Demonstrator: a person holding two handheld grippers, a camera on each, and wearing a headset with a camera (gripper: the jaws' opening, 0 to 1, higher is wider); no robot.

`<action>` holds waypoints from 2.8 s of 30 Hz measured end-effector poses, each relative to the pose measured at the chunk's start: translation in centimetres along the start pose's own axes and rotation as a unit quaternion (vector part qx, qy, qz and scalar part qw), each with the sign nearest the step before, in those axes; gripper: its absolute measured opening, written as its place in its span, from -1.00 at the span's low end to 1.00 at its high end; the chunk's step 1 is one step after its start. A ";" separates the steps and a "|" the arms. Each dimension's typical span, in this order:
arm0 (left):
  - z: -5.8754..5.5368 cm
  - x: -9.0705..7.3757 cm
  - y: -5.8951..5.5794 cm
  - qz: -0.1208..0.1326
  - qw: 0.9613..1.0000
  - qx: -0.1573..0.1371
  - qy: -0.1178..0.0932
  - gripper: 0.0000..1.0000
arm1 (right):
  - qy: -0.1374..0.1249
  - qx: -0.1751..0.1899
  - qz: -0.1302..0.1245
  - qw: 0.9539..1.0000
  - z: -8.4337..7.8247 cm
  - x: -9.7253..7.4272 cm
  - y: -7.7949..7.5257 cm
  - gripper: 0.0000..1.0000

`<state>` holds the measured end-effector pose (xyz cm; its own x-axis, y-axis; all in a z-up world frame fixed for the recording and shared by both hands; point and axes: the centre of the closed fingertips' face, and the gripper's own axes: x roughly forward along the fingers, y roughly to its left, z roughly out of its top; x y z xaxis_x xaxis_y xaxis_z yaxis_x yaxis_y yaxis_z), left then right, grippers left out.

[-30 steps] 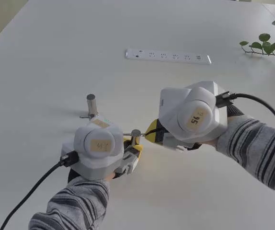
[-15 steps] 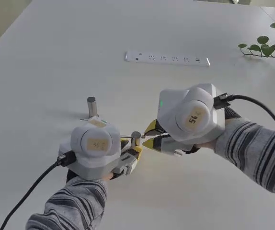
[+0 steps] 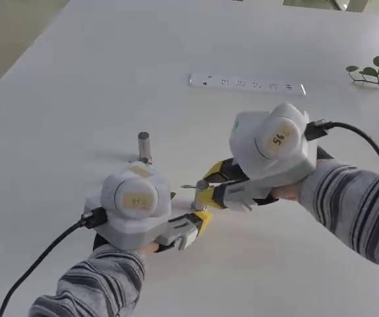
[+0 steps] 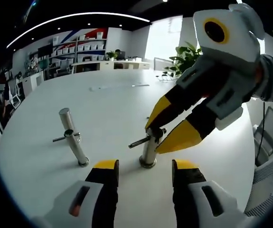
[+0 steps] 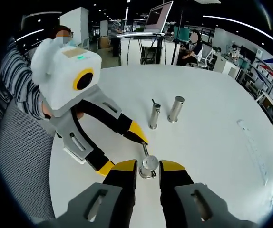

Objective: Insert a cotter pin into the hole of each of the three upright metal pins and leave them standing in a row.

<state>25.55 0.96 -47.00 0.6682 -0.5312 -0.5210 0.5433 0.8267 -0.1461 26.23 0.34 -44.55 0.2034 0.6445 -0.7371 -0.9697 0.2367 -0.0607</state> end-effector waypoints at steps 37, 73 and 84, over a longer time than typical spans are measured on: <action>1.9 -5.8 2.2 0.015 0.999 0.011 -0.045 0.49 | 0.008 0.037 -0.005 0.999 0.7 0.7 -1.8 -0.84; 2.4 -7.6 3.4 0.022 0.997 -0.011 -0.068 0.90 | 0.011 0.041 0.002 0.999 0.8 1.8 -3.9 -0.83; 2.4 -8.0 3.7 0.034 0.996 -0.024 -0.073 0.90 | 0.009 0.044 0.004 0.999 0.9 1.9 -3.8 -0.83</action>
<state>23.46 7.88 -41.31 0.7710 -0.4921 -0.4042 0.4718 0.8677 -0.1564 30.41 1.30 -45.11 0.1919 0.6336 -0.7495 -0.9554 0.2953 0.0050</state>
